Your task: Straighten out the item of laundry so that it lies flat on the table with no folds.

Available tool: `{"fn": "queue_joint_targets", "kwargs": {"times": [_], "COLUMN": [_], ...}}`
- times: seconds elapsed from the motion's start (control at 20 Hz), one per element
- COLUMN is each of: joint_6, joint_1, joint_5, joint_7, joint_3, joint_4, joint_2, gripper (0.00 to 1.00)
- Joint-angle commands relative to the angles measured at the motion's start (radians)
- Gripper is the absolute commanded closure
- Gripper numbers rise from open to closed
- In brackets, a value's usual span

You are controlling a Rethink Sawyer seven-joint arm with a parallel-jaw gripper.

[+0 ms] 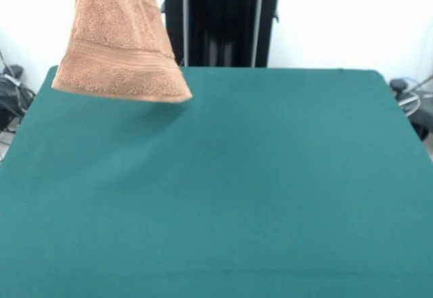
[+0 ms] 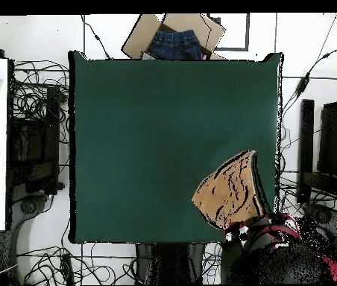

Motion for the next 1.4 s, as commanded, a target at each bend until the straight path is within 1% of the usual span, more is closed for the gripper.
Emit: {"fn": "queue_joint_targets", "kwargs": {"times": [0.05,0.25,0.4,0.65,0.85,1.05,1.15,1.35,1.4], "joint_6": [-0.013,0.020,0.027,0.076,0.035,0.007,-0.007,-0.057,-0.058], "joint_1": [0.029,-0.002,-0.017,-0.047,-0.063,-0.074,-0.067,-0.017,0.008], "joint_5": [-0.011,-0.020,-0.027,-0.034,-0.032,-0.043,-0.047,-0.063,-0.076], "joint_7": [0.144,0.079,0.047,-0.004,-0.013,-0.006,0.016,0.123,0.169], "joint_3": [-0.074,-0.081,-0.087,-0.080,-0.083,-0.079,-0.081,-0.085,-0.086], "joint_4": [0.062,0.016,-0.011,-0.065,-0.055,-0.053,-0.040,-0.005,0.001], "joint_2": [0.038,0.055,0.068,0.076,0.095,0.115,0.122,0.135,0.137], "gripper": [1.00,1.00,1.00,1.00,1.00,1.00,1.00,1.00,1.00]}}
